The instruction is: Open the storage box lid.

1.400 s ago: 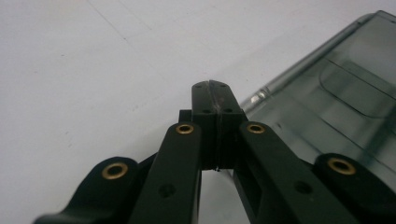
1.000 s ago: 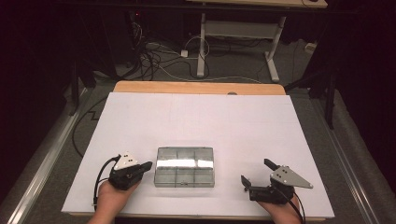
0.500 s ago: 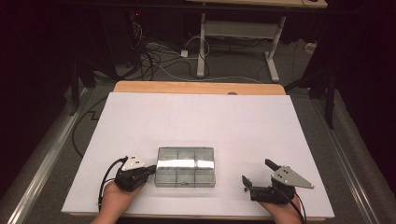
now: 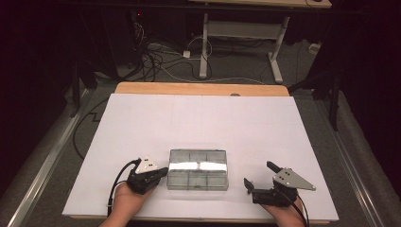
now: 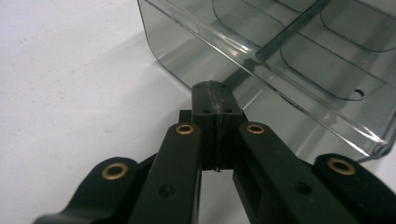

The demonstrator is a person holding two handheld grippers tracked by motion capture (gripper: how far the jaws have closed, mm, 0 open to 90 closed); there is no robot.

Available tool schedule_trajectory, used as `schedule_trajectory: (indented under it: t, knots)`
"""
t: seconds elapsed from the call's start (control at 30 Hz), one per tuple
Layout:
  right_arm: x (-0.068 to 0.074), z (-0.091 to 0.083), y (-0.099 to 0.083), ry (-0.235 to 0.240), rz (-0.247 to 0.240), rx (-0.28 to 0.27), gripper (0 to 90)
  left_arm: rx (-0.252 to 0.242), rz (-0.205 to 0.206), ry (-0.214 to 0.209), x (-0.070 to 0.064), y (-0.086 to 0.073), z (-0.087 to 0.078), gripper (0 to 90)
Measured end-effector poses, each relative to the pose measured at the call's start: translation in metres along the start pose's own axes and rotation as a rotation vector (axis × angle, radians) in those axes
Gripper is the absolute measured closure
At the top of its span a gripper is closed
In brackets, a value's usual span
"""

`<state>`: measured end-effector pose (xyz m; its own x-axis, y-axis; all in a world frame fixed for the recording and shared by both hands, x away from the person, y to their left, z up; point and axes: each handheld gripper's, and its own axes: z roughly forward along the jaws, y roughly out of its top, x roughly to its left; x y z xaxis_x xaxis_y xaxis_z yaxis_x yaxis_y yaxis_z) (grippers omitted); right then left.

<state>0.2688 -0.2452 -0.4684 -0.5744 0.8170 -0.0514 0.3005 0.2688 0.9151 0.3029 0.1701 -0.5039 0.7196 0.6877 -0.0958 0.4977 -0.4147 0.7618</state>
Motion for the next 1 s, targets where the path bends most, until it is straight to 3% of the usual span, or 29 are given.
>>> schedule_trajectory:
  t: [0.33,0.47,0.7,0.8,0.93,1.0]
  knots:
    - [0.003,0.002,0.000,0.008,-0.009,0.006,0.6,-0.015,0.010,-0.023,-0.006,0.006,0.007,87.7]
    - [0.004,0.002,0.000,0.015,-0.009,0.005,0.7,-0.064,-0.005,-0.023,-0.002,0.004,-0.001,87.7]
    - [0.005,0.003,0.000,0.027,-0.009,0.004,1.4,-0.105,-0.043,-0.020,0.012,-0.008,-0.015,87.4]
    - [0.006,0.005,0.001,0.034,-0.008,0.005,2.0,-0.128,-0.063,0.019,0.017,-0.011,-0.024,87.4]
    - [0.007,0.008,0.002,0.044,0.002,0.002,2.5,-0.156,-0.105,0.038,0.024,-0.018,-0.033,87.5]
    - [0.008,0.011,0.003,0.048,0.008,0.006,2.9,-0.153,-0.097,0.045,0.025,-0.021,-0.035,87.6]
